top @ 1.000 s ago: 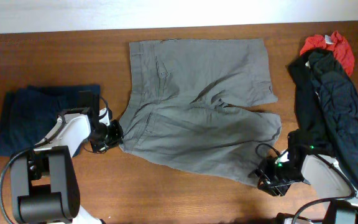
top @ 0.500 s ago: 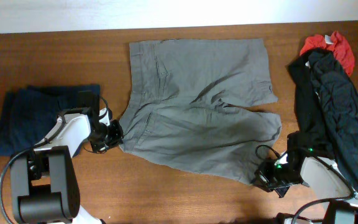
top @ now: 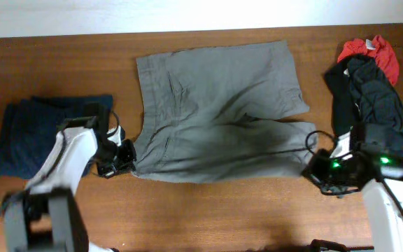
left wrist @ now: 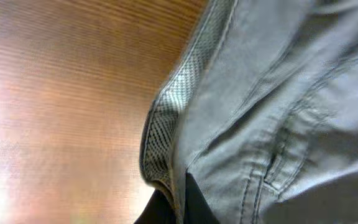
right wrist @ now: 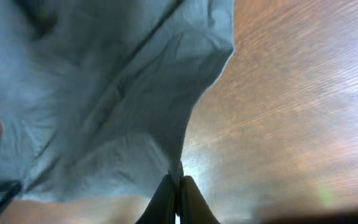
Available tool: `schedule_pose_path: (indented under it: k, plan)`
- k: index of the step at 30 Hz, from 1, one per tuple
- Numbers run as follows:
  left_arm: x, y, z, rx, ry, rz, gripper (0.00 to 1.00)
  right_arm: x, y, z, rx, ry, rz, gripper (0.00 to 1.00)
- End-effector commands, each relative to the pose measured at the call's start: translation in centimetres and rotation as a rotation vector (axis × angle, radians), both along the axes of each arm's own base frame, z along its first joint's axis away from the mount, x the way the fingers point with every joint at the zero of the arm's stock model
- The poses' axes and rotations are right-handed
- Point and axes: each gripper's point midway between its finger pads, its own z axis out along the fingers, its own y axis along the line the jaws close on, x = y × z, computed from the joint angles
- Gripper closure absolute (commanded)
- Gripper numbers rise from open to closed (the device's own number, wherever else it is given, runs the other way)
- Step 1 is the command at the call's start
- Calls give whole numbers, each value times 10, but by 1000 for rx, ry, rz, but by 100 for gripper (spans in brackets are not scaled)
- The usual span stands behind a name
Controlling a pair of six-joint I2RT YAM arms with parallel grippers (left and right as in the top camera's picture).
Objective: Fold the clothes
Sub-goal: 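Lift the leg hem with the right gripper and fold it up toward the waistband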
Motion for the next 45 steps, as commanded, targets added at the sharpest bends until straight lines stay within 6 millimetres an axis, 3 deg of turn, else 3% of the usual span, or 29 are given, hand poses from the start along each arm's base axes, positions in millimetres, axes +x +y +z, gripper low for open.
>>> schedule_pose_path:
  k: [1,5,8,12,15,20,26,30,36,41,45]
  plan:
    - [6,2,52,22,-175,-22,99,0,-18,33,-124,-67,-18,96]
    - [-16,2,92,36,-271,-21,100,-8,-18,64,-146,-114,-24,96]
    - [-45,11,115,99,-310,-13,100,-20,-16,88,-157,-131,-15,96]
    - [-72,22,128,172,-328,-4,100,-26,-22,111,-204,-145,-28,96]
    - [-74,27,134,208,-369,5,100,-11,-25,123,-212,-174,-24,96]
    - [-57,34,130,239,-377,9,100,39,-32,111,-202,-192,19,96]
    - [-20,42,105,273,-335,10,100,133,-25,91,-98,-352,153,96]
    - [1,53,86,316,-302,49,100,186,-14,81,-15,-475,226,96]
    - [20,69,67,329,-276,97,100,240,6,74,90,-644,321,96]
    - [56,86,77,360,-421,154,99,272,21,74,121,-752,347,96]
    - [78,91,84,375,-508,153,98,285,29,61,135,-751,337,96]
